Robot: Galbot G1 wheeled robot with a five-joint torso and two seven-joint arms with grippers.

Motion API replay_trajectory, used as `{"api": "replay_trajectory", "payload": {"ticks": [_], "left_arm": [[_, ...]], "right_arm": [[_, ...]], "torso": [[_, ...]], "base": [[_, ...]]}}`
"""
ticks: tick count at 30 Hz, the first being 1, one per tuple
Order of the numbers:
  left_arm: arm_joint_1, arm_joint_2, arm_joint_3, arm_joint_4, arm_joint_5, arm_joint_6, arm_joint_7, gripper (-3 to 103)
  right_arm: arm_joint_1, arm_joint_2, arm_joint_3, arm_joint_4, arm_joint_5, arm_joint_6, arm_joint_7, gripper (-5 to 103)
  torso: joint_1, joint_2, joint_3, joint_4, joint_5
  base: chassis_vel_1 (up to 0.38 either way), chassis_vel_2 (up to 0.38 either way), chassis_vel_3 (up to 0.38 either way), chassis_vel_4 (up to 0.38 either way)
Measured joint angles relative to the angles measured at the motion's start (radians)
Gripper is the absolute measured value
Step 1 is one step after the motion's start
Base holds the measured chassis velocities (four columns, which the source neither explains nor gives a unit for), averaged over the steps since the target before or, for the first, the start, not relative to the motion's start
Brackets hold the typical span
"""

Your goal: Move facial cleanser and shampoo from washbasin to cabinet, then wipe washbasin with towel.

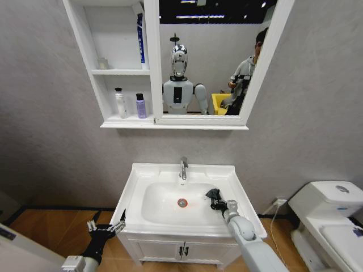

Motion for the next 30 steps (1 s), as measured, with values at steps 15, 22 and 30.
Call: {"api": "replay_trajectory", "payload": {"ticks": [15, 22, 30], "left_arm": [[0.0, 0.0, 0.0, 0.0, 0.0, 0.0, 0.0, 100], [0.0, 0.0, 0.0, 0.0, 0.0, 0.0, 0.0, 100], [0.0, 0.0, 0.0, 0.0, 0.0, 0.0, 0.0, 100]], "right_arm": [[0.106, 0.055, -0.131, -0.113, 0.142, -0.068, 0.02, 7], [0.166, 0.09, -0.196, -0.149, 0.245, -0.098, 0.02, 7], [0.237, 0.143, -0.253, -0.172, 0.315, -0.105, -0.027, 7]], "torso": [[0.0, 0.0, 0.0, -0.0007, 0.0], [0.0, 0.0, 0.0, -0.0003, 0.0001], [0.0, 0.0, 0.0, 0.0, -0.0001]], "base": [[0.0, 0.0, 0.0, 0.0], [0.0, 0.0, 0.0, 0.0], [0.0, 0.0, 0.0, 0.0]]}}
